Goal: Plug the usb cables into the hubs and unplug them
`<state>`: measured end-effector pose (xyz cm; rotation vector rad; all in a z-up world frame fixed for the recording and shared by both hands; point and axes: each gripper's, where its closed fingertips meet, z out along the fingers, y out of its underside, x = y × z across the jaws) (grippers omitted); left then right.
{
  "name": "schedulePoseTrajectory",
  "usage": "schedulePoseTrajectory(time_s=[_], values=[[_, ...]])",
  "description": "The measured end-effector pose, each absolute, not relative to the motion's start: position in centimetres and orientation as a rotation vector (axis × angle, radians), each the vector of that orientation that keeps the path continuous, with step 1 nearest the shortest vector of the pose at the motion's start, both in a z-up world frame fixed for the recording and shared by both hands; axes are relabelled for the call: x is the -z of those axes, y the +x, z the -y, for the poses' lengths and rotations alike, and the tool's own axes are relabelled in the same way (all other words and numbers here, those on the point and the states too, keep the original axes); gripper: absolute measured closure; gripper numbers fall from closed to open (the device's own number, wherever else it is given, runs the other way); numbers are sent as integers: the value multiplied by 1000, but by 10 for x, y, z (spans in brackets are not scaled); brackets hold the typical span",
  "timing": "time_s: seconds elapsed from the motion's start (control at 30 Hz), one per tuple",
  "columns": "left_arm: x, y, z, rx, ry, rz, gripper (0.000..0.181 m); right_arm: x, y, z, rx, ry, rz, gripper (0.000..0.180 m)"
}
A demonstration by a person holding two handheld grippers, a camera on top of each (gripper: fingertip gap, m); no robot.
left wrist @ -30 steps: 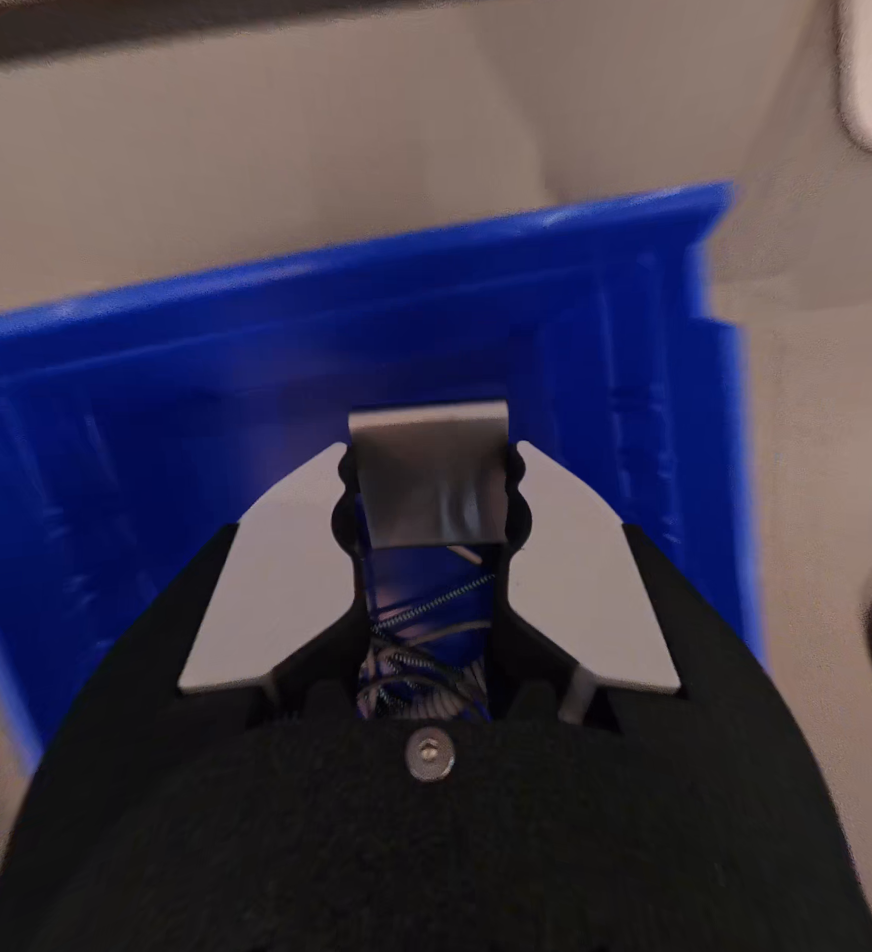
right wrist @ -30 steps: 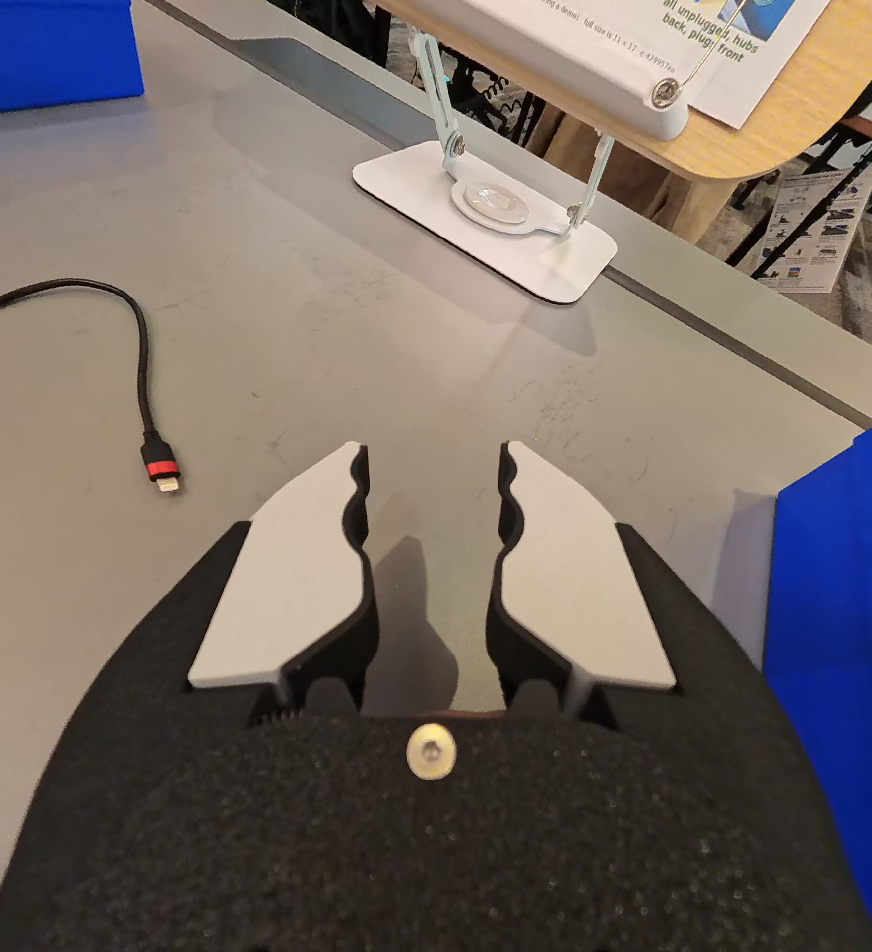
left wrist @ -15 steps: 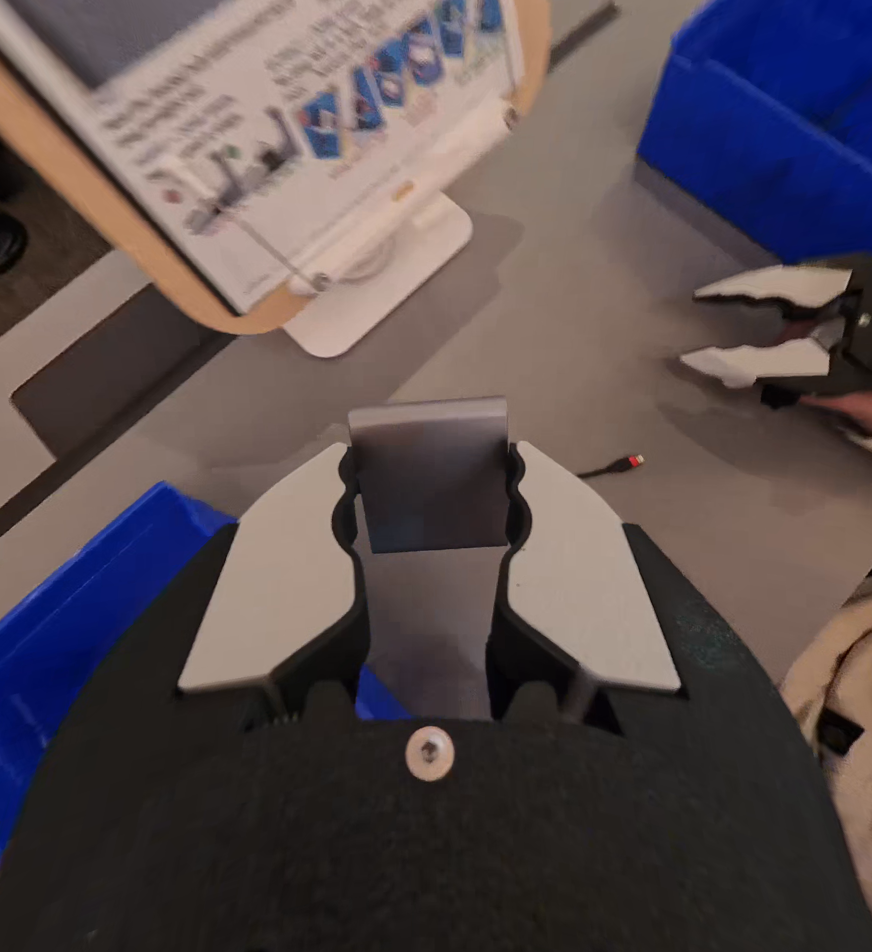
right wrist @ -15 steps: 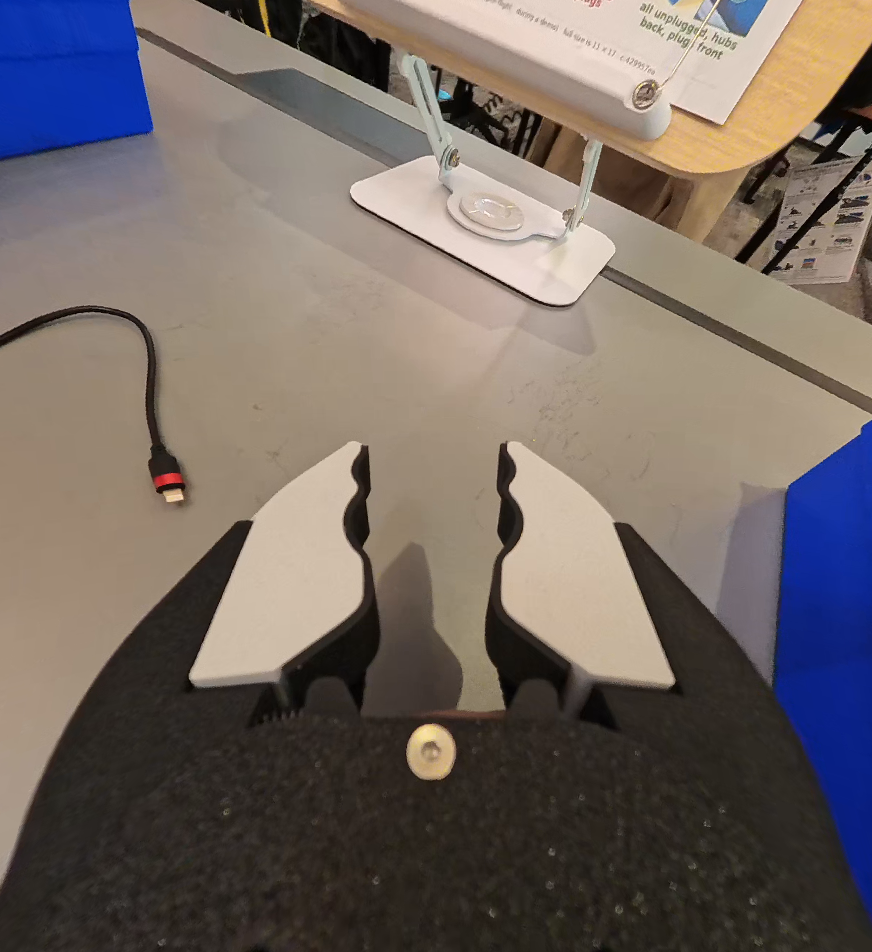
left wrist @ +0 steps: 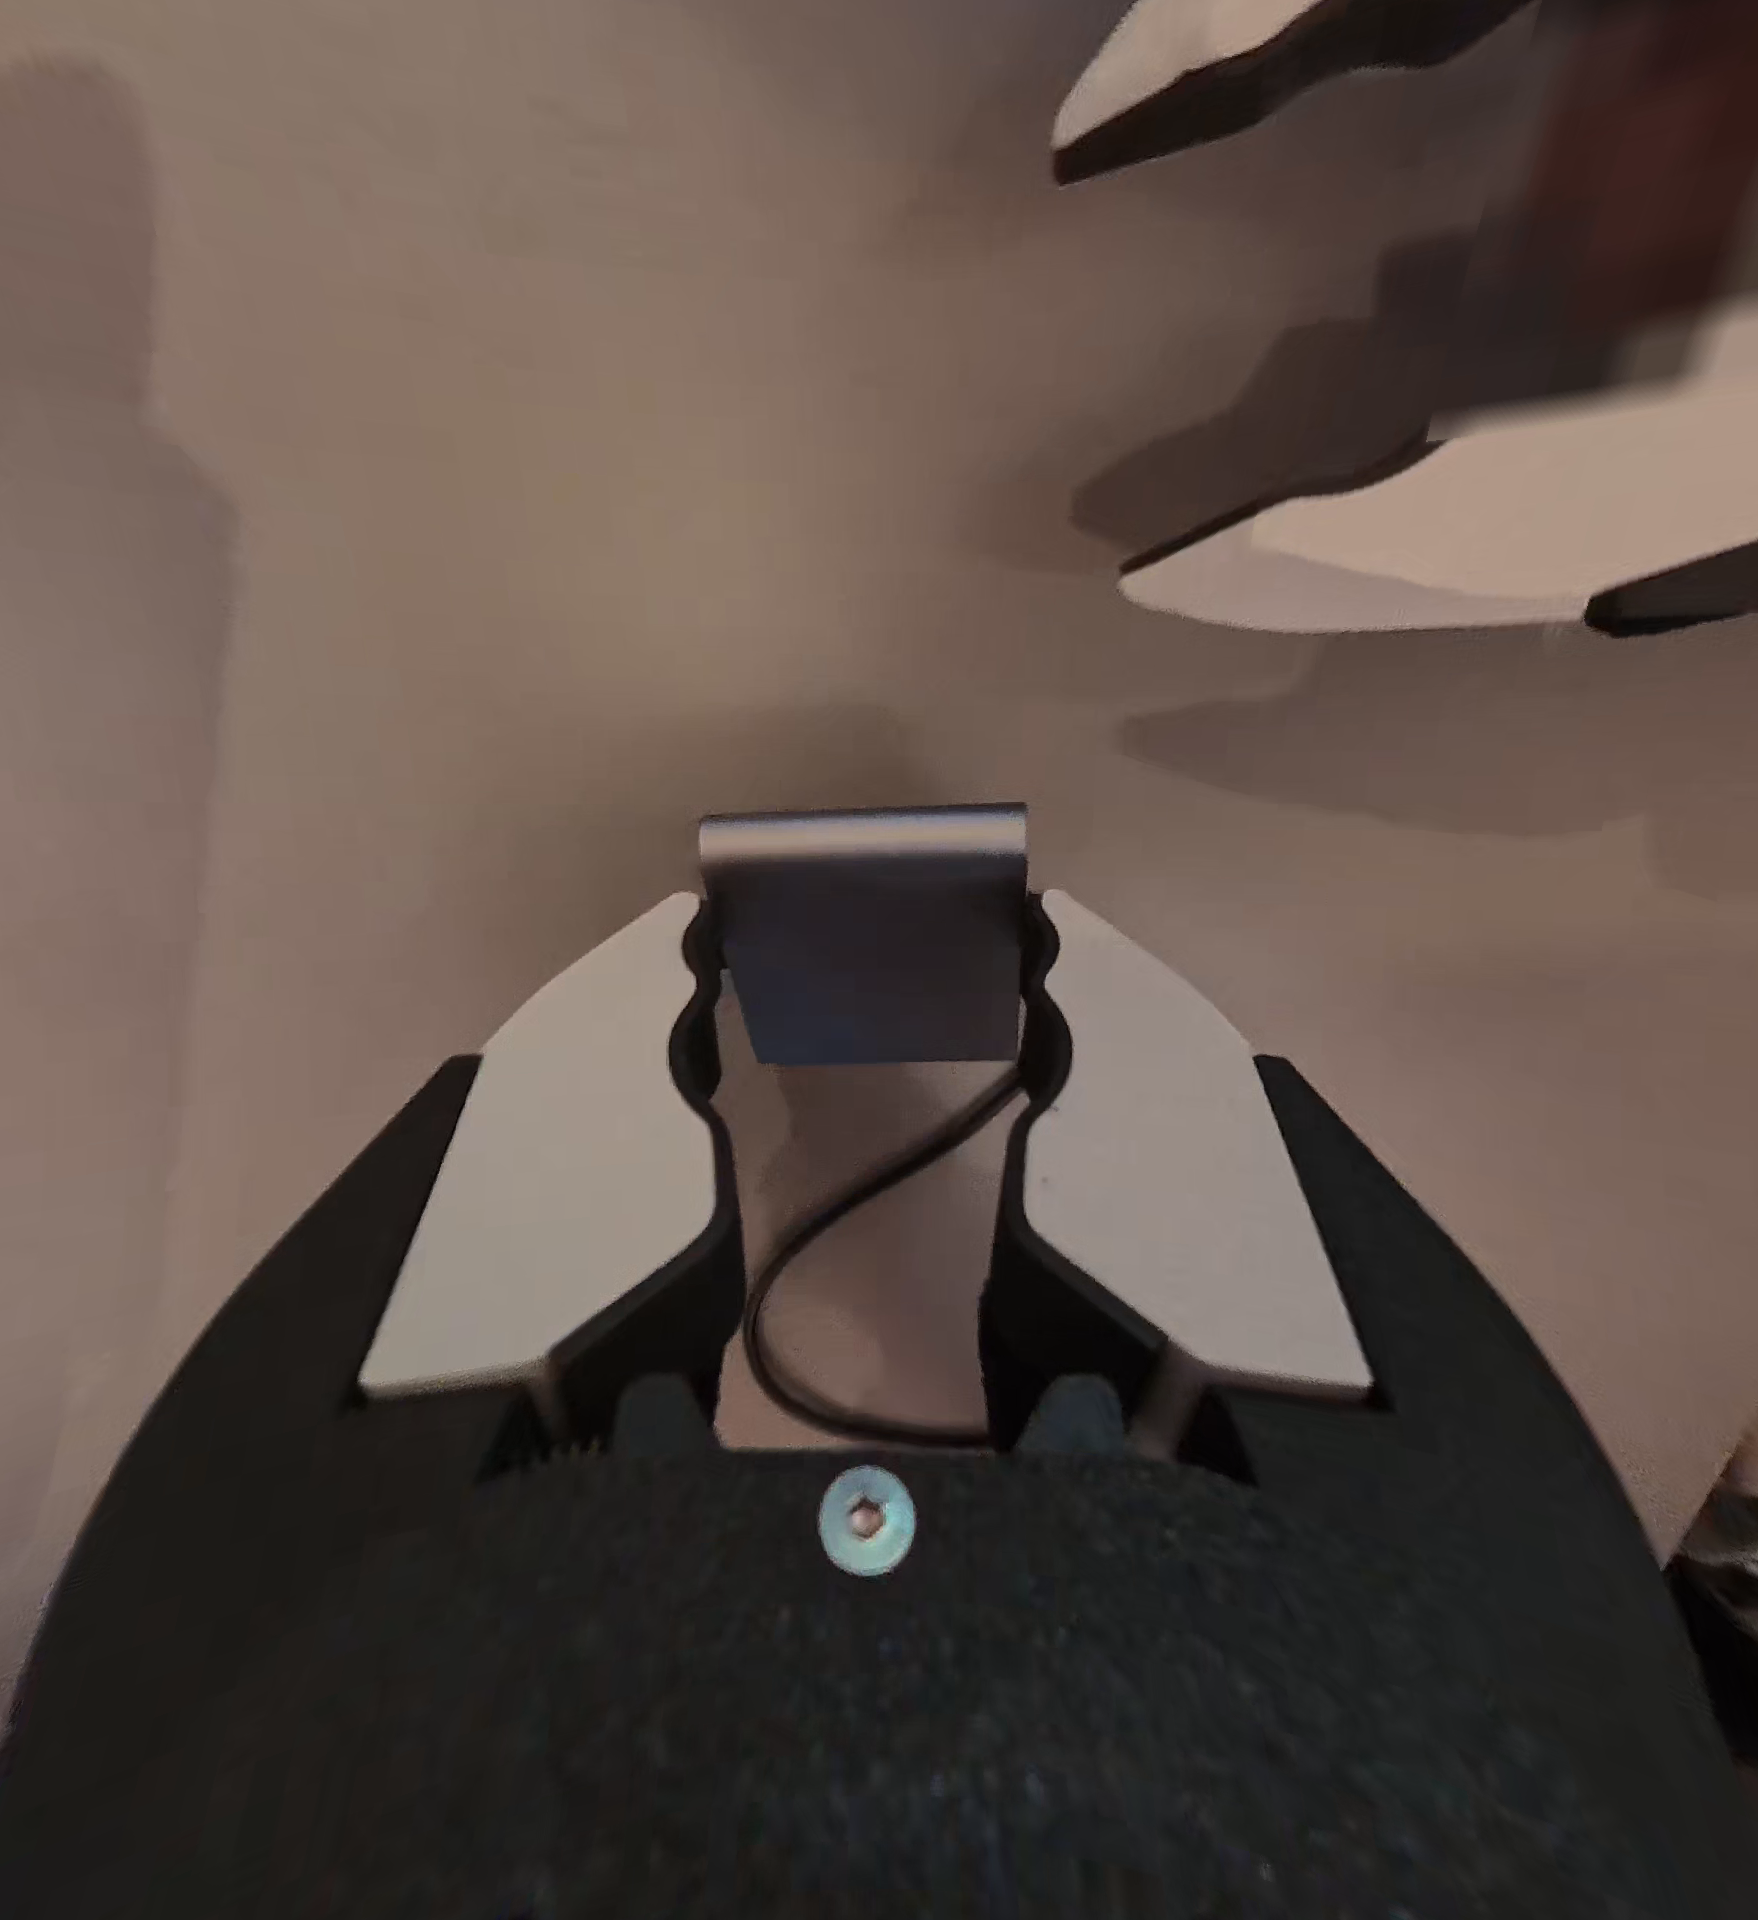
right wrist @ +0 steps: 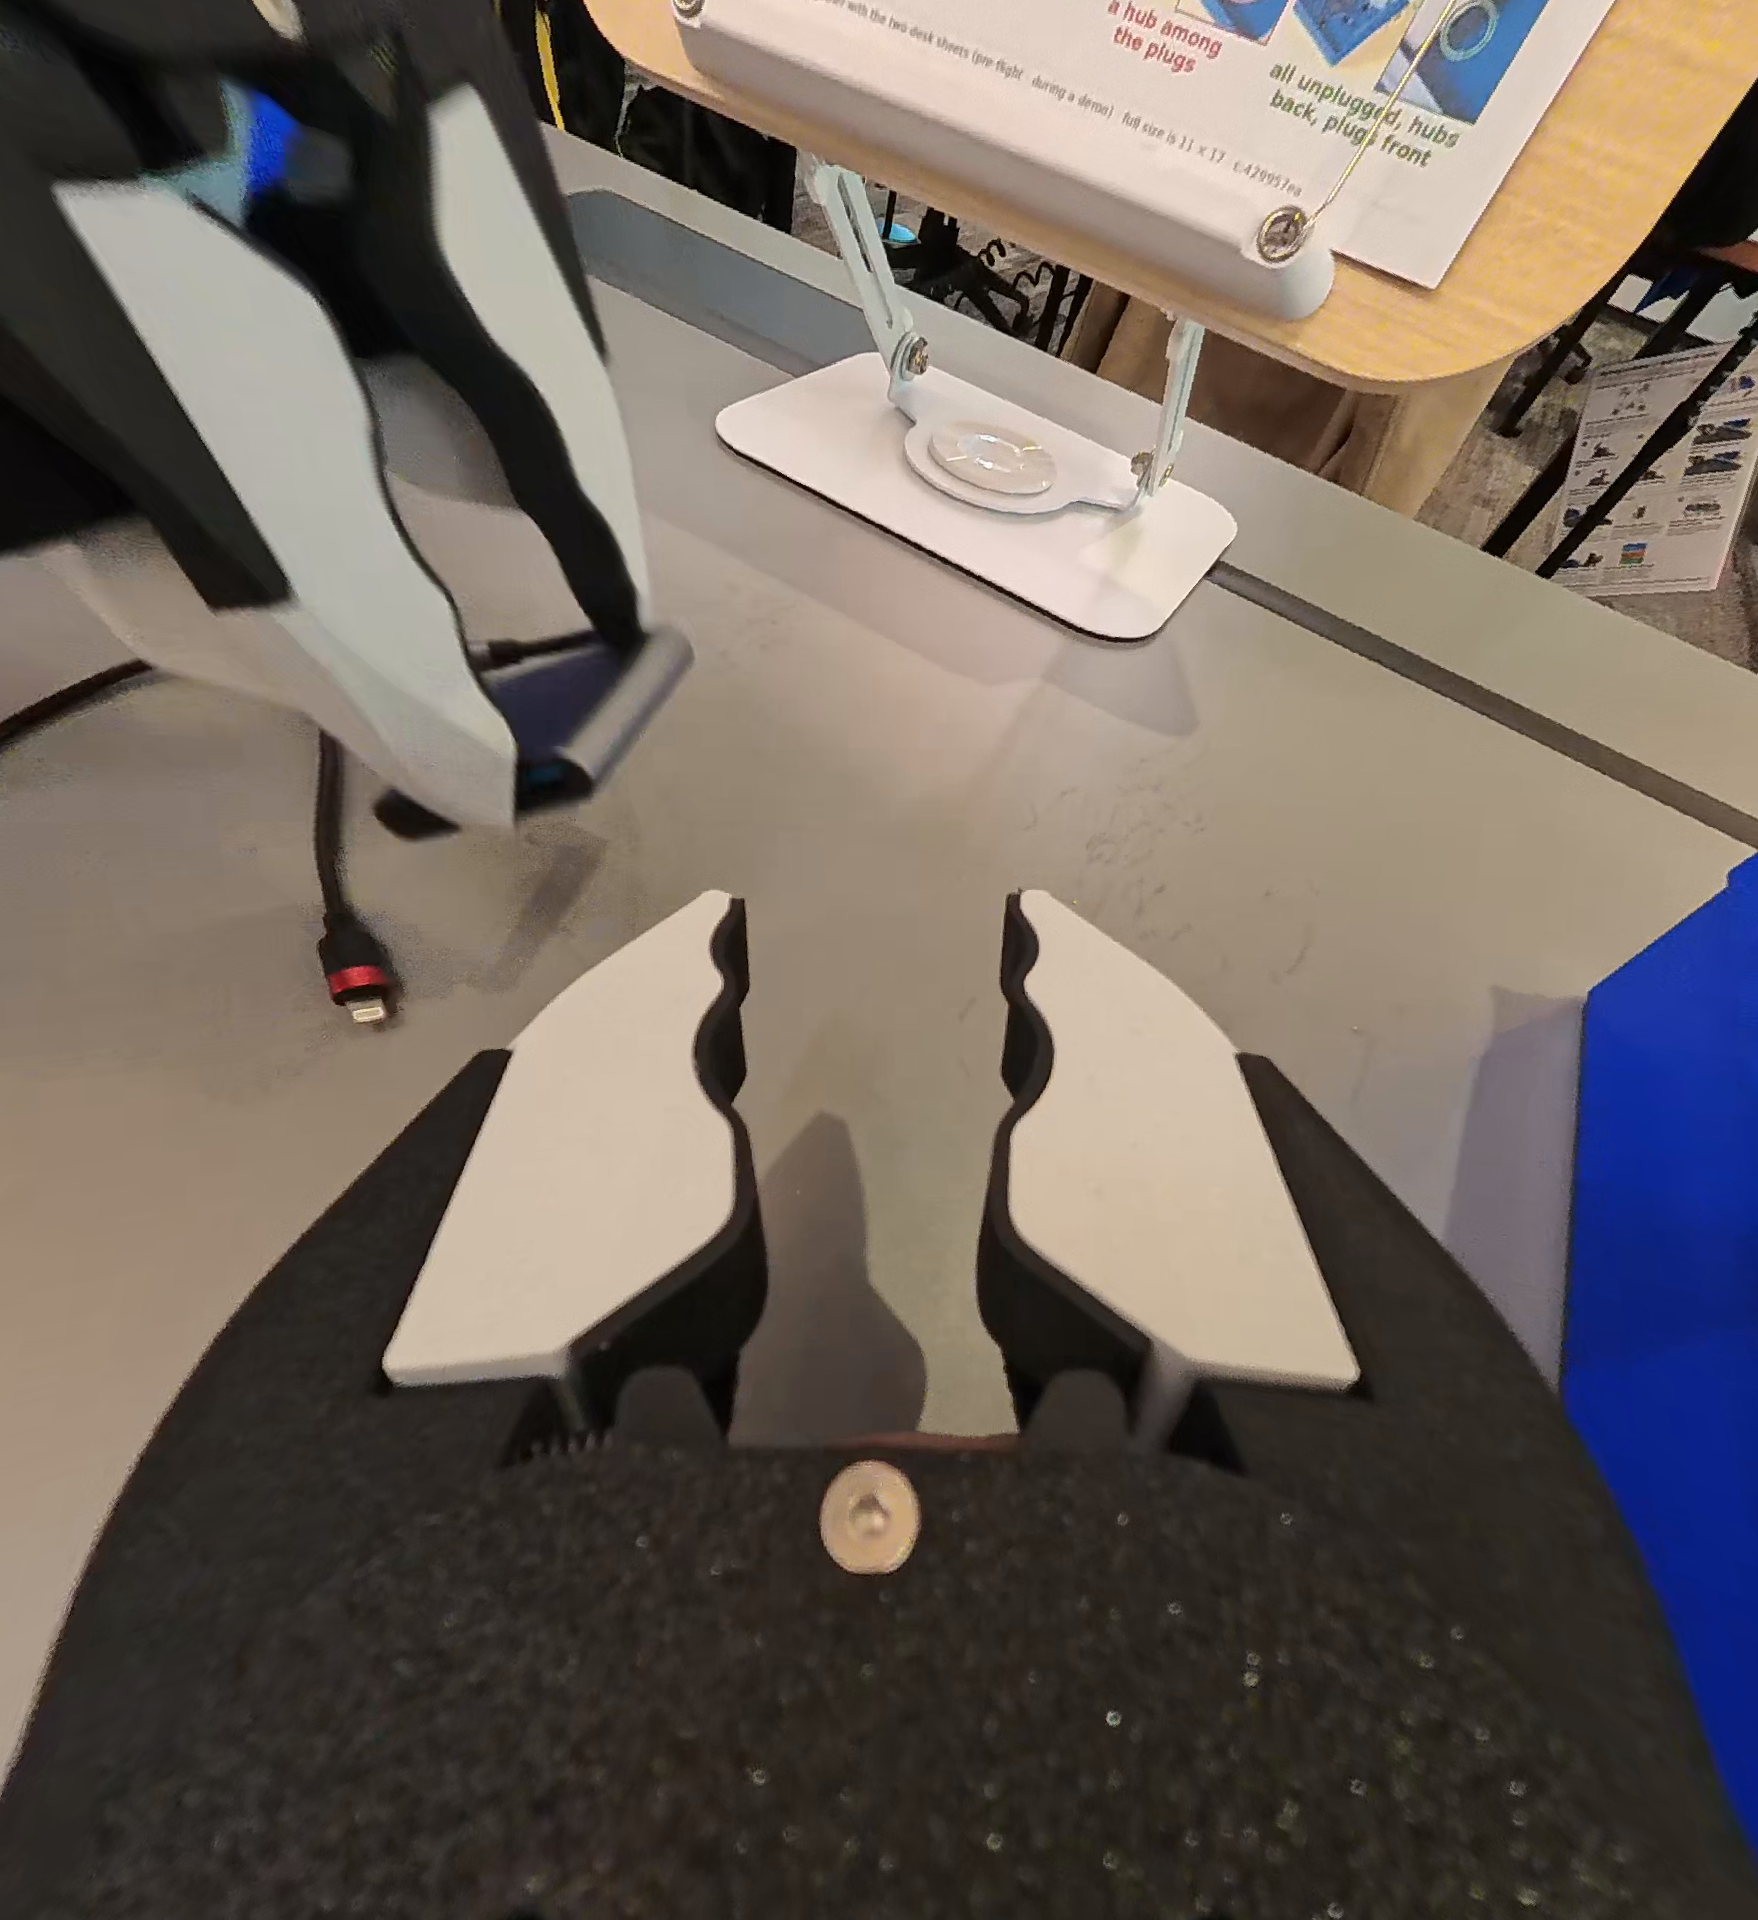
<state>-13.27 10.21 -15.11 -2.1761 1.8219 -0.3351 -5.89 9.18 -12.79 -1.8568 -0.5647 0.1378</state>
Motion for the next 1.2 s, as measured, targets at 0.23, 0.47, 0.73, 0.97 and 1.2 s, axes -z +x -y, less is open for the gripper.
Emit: schedulePoseTrajectory(time_s=[0.23, 0.47, 0.73, 0.97, 1.2], values=[[174, -111, -107, 320, -2190, -1916, 126, 128, -59, -91, -151, -1860, 562, 134], [170, -116, -101, 426, -2172, -1857, 121, 130, -63, -90, -151, -1864, 580, 134], [102, -166, -80, 628, -1967, -1378, 113, 128, -67, -89, -214, -1857, 577, 133], [122, -229, -55, 522, -1910, -922, 112, 129, -77, -85, -283, -1849, 651, 133], [125, -237, -41, 477, -1805, -796, 121, 135, -92, -98, -372, -2038, 812, 126]])
